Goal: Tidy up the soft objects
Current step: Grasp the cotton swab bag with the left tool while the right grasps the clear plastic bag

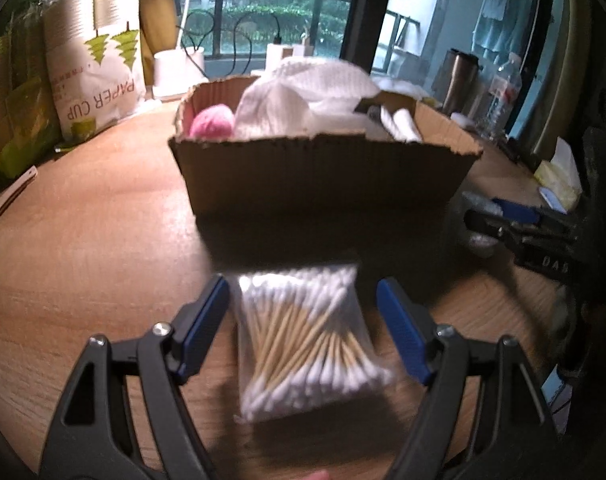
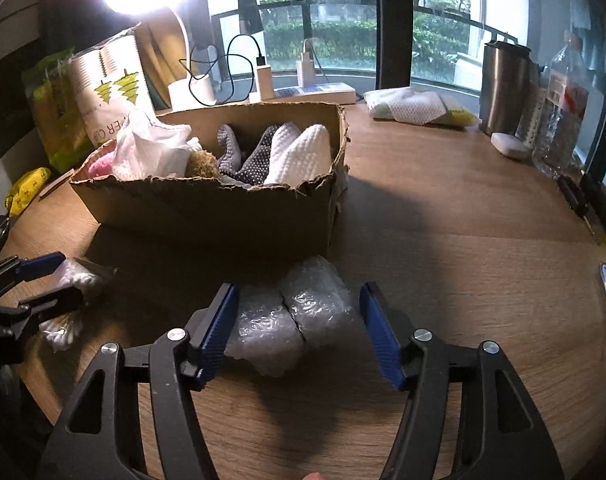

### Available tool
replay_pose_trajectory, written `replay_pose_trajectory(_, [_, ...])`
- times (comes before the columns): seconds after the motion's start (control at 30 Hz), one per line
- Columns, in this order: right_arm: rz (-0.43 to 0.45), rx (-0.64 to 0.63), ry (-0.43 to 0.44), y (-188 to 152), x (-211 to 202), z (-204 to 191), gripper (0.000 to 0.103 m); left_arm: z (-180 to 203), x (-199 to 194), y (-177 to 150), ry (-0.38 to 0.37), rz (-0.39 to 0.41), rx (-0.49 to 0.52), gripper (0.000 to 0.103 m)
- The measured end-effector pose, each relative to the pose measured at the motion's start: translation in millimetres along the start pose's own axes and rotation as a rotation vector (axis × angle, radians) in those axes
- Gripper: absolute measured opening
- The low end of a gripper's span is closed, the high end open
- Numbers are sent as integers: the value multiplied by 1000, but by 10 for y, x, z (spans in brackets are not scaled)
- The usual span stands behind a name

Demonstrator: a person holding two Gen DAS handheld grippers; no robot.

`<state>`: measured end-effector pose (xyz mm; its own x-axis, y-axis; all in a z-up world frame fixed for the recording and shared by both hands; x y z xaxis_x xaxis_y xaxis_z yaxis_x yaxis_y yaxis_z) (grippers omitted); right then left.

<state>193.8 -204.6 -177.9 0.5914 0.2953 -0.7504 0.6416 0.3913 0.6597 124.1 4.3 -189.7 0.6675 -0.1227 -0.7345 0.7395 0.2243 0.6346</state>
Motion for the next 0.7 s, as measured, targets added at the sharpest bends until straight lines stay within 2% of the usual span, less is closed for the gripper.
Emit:
replay_pose_trajectory(0.17, [-15, -8, 6, -5, 23, -15, 66, -8, 62, -83, 23, -18, 13, 78])
replay_pose_trajectory(0.3, [-8, -19, 8, -4, 8, -38, 60, 11, 67, -97, 1, -16, 19, 77])
replay_pose_trajectory(0.37, [0, -18, 12, -8, -13, -38, 58, 32, 55, -100, -10, -13, 23, 62])
replay_pose_trajectory(0.47, [11, -16, 16, -8, -49, -32, 55, 88, 40, -81, -15, -7, 35, 55])
replay_pose_trajectory(0.7, [49, -31, 13, 33, -181, -20, 51, 176, -24, -18, -52, 6, 54, 49])
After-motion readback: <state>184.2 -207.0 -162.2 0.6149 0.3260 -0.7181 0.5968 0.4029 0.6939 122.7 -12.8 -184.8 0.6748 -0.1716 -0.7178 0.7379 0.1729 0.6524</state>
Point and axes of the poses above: each gripper's, at about its wrist camera, not at the fingertips, and x roughly the way its jaws point, z to its right, y to its top, the point moved 3 cm from there along x, roughly the way its jaws point, and after that the axes turned 8 degrees about -x, right-handed, at the moved point
